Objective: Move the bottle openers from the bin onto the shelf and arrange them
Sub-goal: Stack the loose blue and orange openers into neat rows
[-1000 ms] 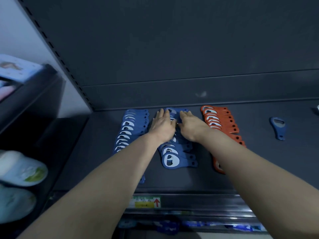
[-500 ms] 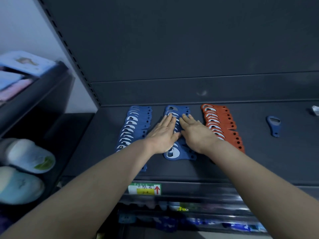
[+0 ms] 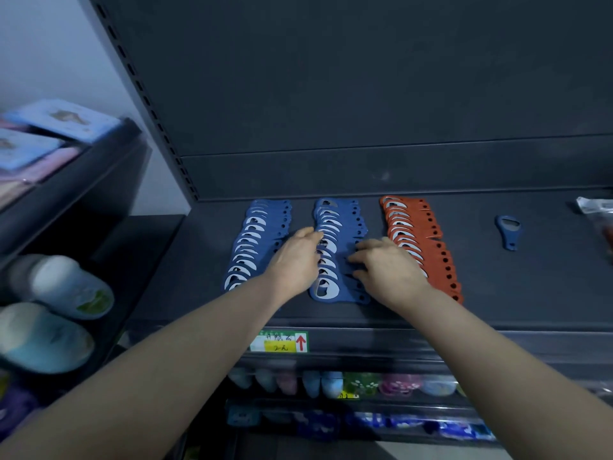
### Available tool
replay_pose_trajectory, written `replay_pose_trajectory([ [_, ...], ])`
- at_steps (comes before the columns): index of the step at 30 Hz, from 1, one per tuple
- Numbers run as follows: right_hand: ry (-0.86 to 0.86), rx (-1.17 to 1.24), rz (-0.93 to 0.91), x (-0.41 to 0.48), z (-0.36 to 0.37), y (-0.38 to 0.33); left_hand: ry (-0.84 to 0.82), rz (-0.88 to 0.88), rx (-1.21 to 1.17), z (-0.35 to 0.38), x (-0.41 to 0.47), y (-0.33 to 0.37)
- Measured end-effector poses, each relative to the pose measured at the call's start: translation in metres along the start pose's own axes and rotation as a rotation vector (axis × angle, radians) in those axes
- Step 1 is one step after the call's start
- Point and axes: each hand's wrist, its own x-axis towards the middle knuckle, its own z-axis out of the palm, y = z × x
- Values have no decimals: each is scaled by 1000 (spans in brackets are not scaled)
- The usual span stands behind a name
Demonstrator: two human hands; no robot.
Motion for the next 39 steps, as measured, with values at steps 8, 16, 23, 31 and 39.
replay_pose_trajectory([
  [8,22,8,23,-13,-5,-10,-43,-11,6,9,-20,1],
  [16,-93,-44,-15,-20,-10,-17,-135,-63,6,13,-29,0],
  [23,16,-5,38,-26,-18,-4,-52,-65,-1,2,-15,22],
  [31,43,-35,39,-14,-24,29,-72,-221,91,1,15,42],
  [39,-18,-85,-59,12,-18,15,-78,-160,-16,5,12,24],
])
